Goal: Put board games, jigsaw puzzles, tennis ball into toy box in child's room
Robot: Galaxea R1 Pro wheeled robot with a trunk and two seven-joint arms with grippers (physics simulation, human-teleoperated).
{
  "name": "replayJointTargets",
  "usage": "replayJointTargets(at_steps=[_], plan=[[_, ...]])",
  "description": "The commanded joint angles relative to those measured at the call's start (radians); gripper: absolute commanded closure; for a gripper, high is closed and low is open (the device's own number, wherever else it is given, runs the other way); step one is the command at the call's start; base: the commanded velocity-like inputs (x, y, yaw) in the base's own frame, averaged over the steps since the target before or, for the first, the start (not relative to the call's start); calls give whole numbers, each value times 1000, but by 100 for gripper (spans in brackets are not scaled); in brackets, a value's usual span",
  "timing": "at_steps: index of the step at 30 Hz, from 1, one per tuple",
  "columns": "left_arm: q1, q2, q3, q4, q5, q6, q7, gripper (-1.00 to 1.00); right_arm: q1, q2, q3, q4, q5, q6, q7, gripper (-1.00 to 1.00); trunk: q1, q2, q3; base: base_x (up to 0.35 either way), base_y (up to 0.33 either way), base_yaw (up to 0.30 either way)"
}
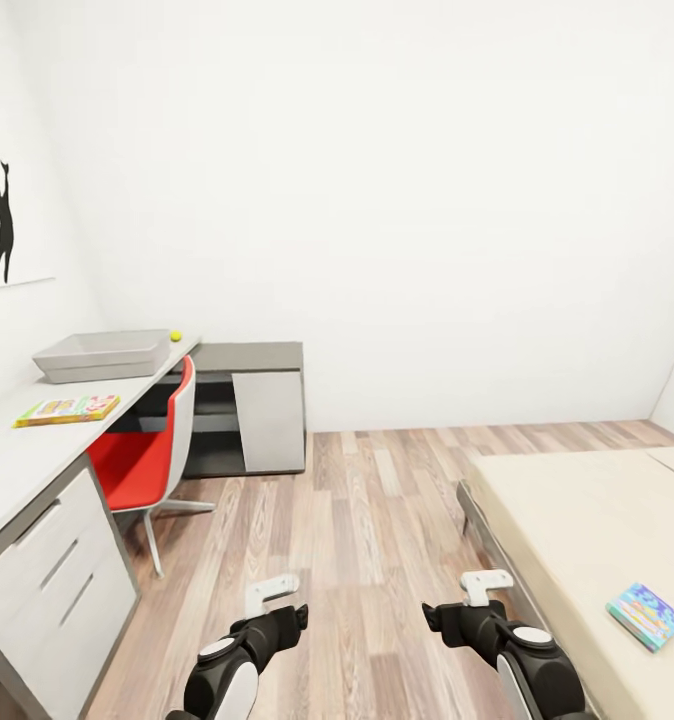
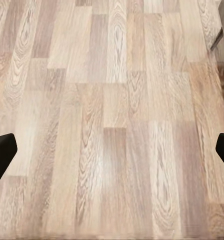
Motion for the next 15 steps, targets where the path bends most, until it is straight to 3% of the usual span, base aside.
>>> replayJointTargets(at_steps=[1,7,15], plan=[[-1,0,-1,-1,11,2,10,-100,-1,0,-1,-1,1,5,4,-100,-1,-1,-1,-305,-86,2],[-1,0,-1,-2,11,1,10,-100,0,0,-1,-1,1,3,4,-100,-1,-1,-1,-273,-81,1],[-1,0,-1,-1,11,1,10,-100,0,3,2,-2,1,5,3,-100,-1,-1,-1,-107,-34,0]])
